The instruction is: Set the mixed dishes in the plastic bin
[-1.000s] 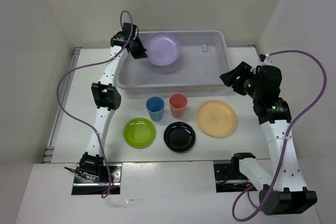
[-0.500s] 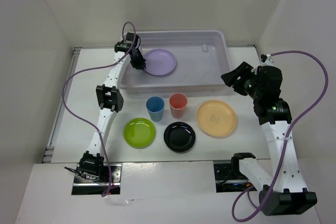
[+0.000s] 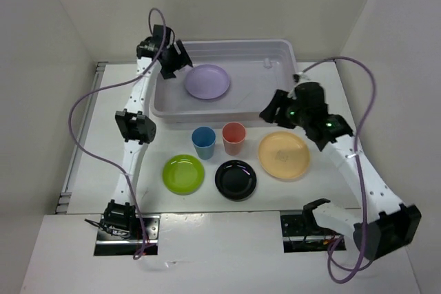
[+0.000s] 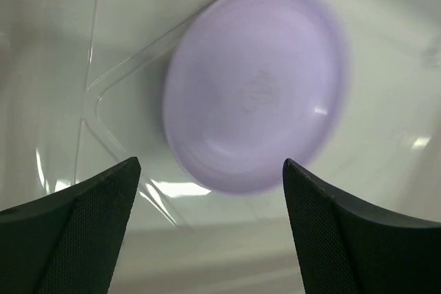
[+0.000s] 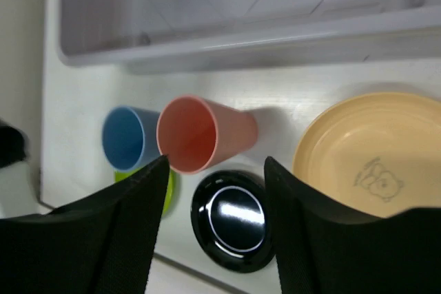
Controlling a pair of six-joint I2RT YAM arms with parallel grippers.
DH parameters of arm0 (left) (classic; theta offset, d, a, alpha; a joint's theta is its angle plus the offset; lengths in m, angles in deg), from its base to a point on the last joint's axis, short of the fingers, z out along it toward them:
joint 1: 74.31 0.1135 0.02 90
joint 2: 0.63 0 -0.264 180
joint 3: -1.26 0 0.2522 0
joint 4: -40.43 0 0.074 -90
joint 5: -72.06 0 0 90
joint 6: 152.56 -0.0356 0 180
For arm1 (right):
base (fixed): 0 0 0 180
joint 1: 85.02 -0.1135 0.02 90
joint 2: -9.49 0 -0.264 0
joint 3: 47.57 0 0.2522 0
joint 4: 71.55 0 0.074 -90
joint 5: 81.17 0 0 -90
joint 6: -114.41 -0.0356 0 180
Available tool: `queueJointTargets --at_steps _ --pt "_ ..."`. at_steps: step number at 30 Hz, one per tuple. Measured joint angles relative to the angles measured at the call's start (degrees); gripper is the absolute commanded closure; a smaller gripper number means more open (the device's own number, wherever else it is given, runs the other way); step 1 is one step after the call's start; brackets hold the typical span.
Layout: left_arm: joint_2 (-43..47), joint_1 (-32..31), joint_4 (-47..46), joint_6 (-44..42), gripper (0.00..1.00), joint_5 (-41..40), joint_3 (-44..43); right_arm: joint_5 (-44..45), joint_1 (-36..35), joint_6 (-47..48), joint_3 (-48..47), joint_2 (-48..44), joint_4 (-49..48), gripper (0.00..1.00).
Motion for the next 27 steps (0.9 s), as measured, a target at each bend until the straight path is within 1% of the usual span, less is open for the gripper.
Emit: queueJointTargets --at_steps 3,6,8,11,12,16,19,20,23,24,27 --pt "10.69 -0.57 0.50 -0.63 0.08 -2.82 0.37 5.18 -12.15 -1.20 0.20 6.14 -0.28 0.39" --pt "25.51 -0.76 -0.24 -1.70 0.07 -2.78 0.35 8.33 -19.65 -2.01 0.26 12.07 -0.44 0.39" --pt "36.68 -0.66 -0.87 -2.25 0.07 -1.75 -0.76 10.51 -21.94 -2.64 0.35 15.52 -0.63 0.39" --pt "48.92 -0.13 -0.46 -4.59 0.07 -2.62 -2.73 13.51 -23.43 -3.23 0.37 18.91 -0.90 0.39" --pt "52.39 0.07 0.13 -5.20 0.06 -3.02 -2.19 14.71 -23.69 -3.58 0.37 20.04 -1.03 0.39" --pt "64.78 0.17 2.75 -7.67 0.06 -4.55 5.22 18.21 -23.89 -4.52 0.59 22.03 -2.01 0.39" --pt "68.81 0.15 5.42 -8.09 0.05 -5.53 9.22 20.17 -23.91 -5.38 0.57 23.91 -3.19 0.64" --pt "69.68 0.15 5.92 -8.15 0.05 -5.88 10.27 20.72 -23.93 -5.66 0.57 24.85 -3.37 0.80" --pt "71.12 0.17 7.65 -8.87 0.04 -6.38 13.88 21.99 -24.04 -6.82 0.46 27.76 -3.34 0.98" --pt "71.08 0.17 8.17 -8.96 0.00 -6.49 14.84 22.01 -24.11 -7.30 0.31 28.09 -3.39 1.00" --pt "71.08 0.15 9.31 -9.14 0.00 -6.99 16.65 22.64 -24.44 -7.58 -1.49 28.02 -0.57 1.00"
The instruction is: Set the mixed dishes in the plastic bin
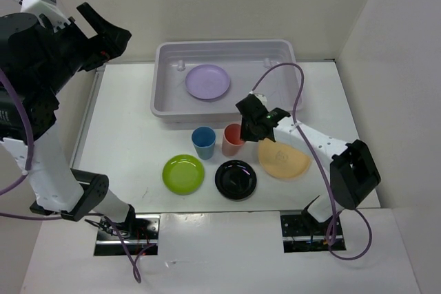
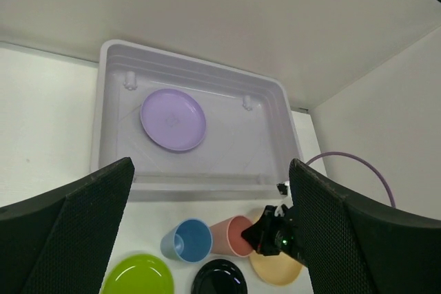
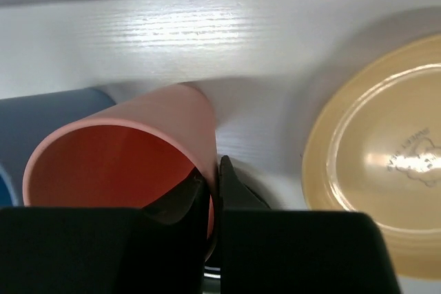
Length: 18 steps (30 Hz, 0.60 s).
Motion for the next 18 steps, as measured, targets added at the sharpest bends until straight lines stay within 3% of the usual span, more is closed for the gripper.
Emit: queueJointTargets --at_steps 5,10,15,18 --pt "1.38 0.02 0.26 -0.09 0.00 -0.17 0.74 0.81 -0.74 -0.44 -5.14 -6.29 9.99 1.00" --pt "3.74 0.02 -0.22 -0.44 0.00 1.75 5.64 0.79 3.50 0.76 -18.10 -12.50 13.81 1.00" --pt "7.08 0.02 -1.64 -0.79 0.00 3.08 16.61 3.23 11.96 2.84 -33.03 -2.86 10.73 1.00" --pt "15.80 0.02 -6.82 -1.33 0.00 3.87 34.27 3.52 15.43 4.00 -40.59 8.98 6.93 1.00"
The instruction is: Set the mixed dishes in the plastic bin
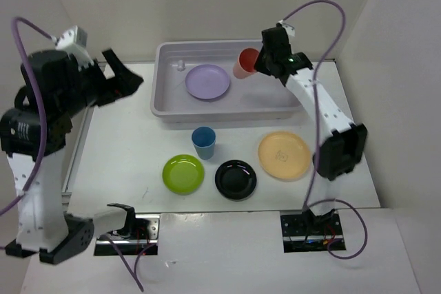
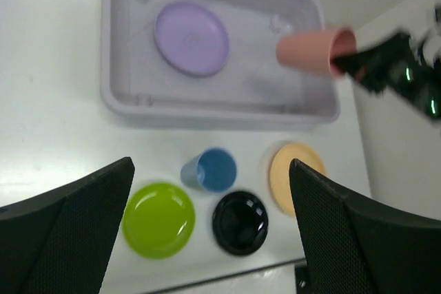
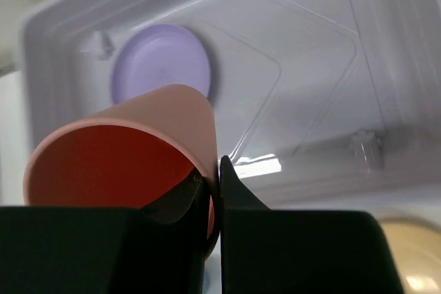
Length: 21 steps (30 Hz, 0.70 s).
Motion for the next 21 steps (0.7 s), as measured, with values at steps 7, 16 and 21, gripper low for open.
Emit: queueJointTargets --at_steps 7,16,21 --pt "20.81 -0.39 -5.16 -0.02 0.00 5.84 38.25 -1.09 7.45 2.43 -14.91 30.12 -0.42 1.00" --pt "19.52 -3.37 -9.16 0.15 0.00 7.69 53.86 -0.74 13.49 3.37 -61.16 54.47 10.34 1.00" --pt "20.76 -5.14 -11.08 0.37 0.00 7.89 55.78 -2.27 16.74 3.61 -66.12 55.89 14.19 1.00"
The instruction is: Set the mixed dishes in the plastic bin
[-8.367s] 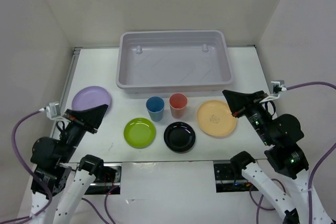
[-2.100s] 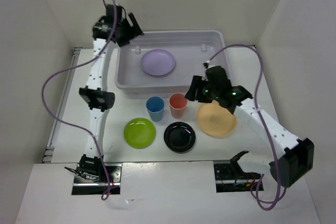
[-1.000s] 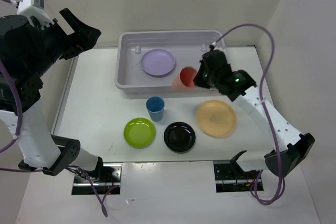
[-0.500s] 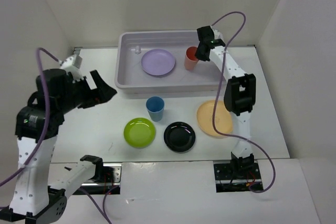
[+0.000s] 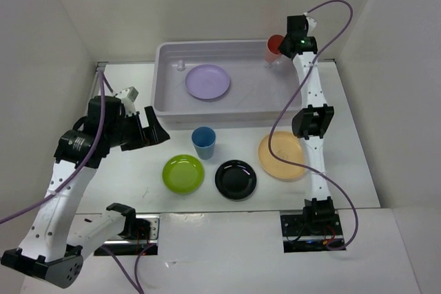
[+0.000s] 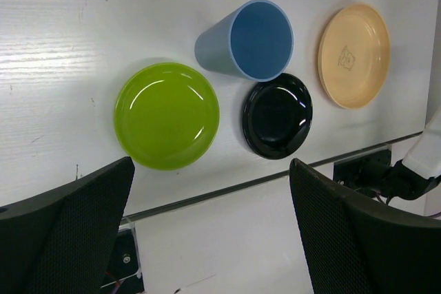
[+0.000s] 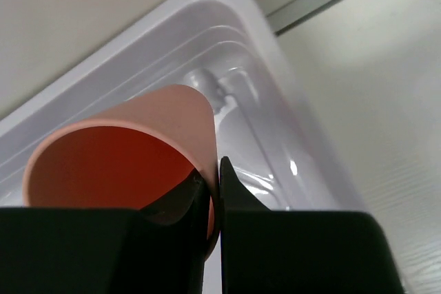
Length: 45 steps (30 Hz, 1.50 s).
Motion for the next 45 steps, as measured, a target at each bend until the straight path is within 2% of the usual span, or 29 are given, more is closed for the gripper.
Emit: queueJointTargets --at_steps 12,15,19,20,22,23,26,29,32,36,41,45 --pt "-1.44 -1.79 -2.23 1.18 0.00 -0.22 2.58 0.37 1.33 2.25 -5.70 6.29 8.57 1.00" --pt "-2.93 -2.71 -2.51 1.27 0.00 -0.24 3.76 0.63 1.36 2.67 -5.92 7.17 10.05 0.95" --pt "-5.29 -4.20 -3.72 1.29 0.00 -0.63 4.74 0.85 1.36 3.10 -6.32 7.52 10.78 0.69" --pt "-6.01 -4.66 -4.09 1.29 0.00 -0.76 4.92 0.85 1.36 3.28 -6.34 7.52 10.86 0.56" --pt "-7.23 -5.25 -4.92 1.29 0.00 -1.20 5.29 0.74 1.36 3.72 -6.34 7.52 10.91 0.45" --pt "-7.82 -5.57 -5.14 1.31 0.00 -1.57 5.40 0.68 1.36 3.67 -6.34 7.52 10.91 0.32" --pt "-9.55 -6.40 -6.23 1.31 0.00 -2.03 5.55 -0.17 1.36 4.09 -6.34 7.50 10.84 0.14" --pt "-12.07 -7.52 -7.74 1.31 0.00 -2.82 5.57 -1.05 1.18 4.46 -6.36 7.39 10.84 0.06" --pt "-15.21 -8.74 -9.35 1.38 0.03 -3.61 5.57 -1.36 1.14 4.57 -6.36 6.75 10.95 0.00" --pt "-19.61 -10.58 -11.45 1.51 0.08 -4.72 5.60 -1.46 1.14 4.70 -6.36 3.93 11.15 0.00" --pt "-23.47 -12.55 -14.16 2.27 0.09 -5.84 5.70 -1.90 1.14 4.70 -6.36 -4.04 11.67 0.00" --pt "-25.64 -13.57 -16.48 2.82 0.19 -7.30 5.64 -2.16 1.07 4.61 -6.36 -13.44 12.76 0.00"
